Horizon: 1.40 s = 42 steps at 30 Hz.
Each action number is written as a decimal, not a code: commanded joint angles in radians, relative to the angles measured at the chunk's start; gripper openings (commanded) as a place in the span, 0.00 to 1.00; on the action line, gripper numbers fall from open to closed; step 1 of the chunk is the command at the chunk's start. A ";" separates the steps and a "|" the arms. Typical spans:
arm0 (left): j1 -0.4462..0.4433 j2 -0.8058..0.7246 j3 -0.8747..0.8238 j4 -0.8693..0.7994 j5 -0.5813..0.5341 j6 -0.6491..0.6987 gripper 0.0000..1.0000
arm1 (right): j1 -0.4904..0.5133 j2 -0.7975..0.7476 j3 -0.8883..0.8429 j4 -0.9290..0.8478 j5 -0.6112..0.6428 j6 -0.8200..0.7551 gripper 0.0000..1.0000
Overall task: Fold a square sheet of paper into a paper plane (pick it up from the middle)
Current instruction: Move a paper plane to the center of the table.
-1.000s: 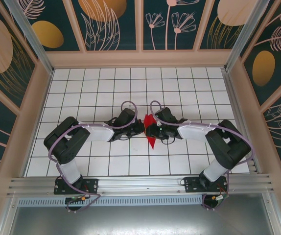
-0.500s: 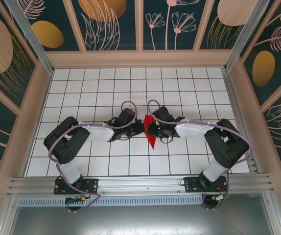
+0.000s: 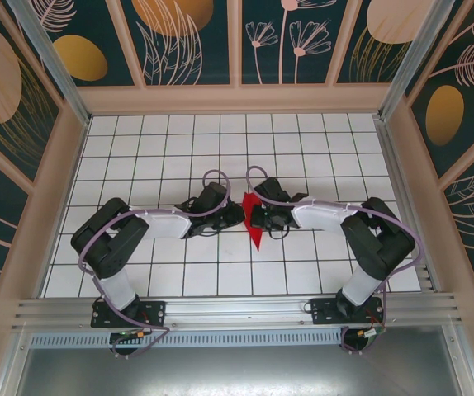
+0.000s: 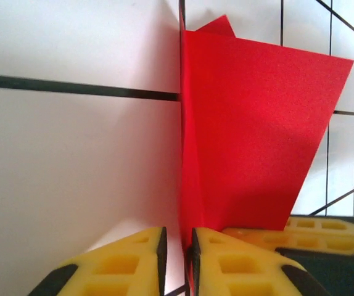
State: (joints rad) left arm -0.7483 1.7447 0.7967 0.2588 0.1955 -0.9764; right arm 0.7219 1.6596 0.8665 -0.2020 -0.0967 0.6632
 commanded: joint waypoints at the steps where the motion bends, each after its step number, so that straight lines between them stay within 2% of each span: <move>1: 0.021 -0.103 0.030 -0.088 -0.076 0.013 0.35 | -0.002 0.008 0.056 -0.082 0.079 -0.022 0.02; 7: 0.100 -0.262 -0.028 -0.220 -0.210 -0.006 0.73 | -0.041 0.035 0.117 -0.113 0.088 -0.075 0.04; 10: 0.131 -0.330 -0.071 -0.267 -0.272 -0.017 0.85 | -0.047 0.077 0.147 -0.132 0.097 -0.089 0.07; 15: 0.151 -0.389 -0.112 -0.314 -0.330 -0.022 0.98 | -0.050 0.135 0.187 -0.151 0.107 -0.088 0.11; 19: 0.157 -0.401 -0.133 -0.317 -0.335 -0.026 0.98 | -0.045 0.155 0.193 -0.153 0.140 -0.068 0.16; 25: 0.161 -0.391 -0.143 -0.317 -0.339 -0.027 0.98 | -0.038 0.178 0.185 -0.154 0.156 -0.042 0.17; 32: 0.163 -0.390 -0.146 -0.335 -0.352 -0.016 0.98 | -0.024 0.228 0.200 -0.168 0.182 -0.030 0.15; 42: 0.165 -0.407 -0.168 -0.347 -0.367 0.002 0.99 | 0.009 0.289 0.353 -0.264 0.323 -0.063 0.07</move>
State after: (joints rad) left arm -0.5903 1.3609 0.6422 -0.0650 -0.1429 -0.9955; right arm 0.7326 1.9026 1.1843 -0.4088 0.1577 0.6159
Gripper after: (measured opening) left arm 0.985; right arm 0.077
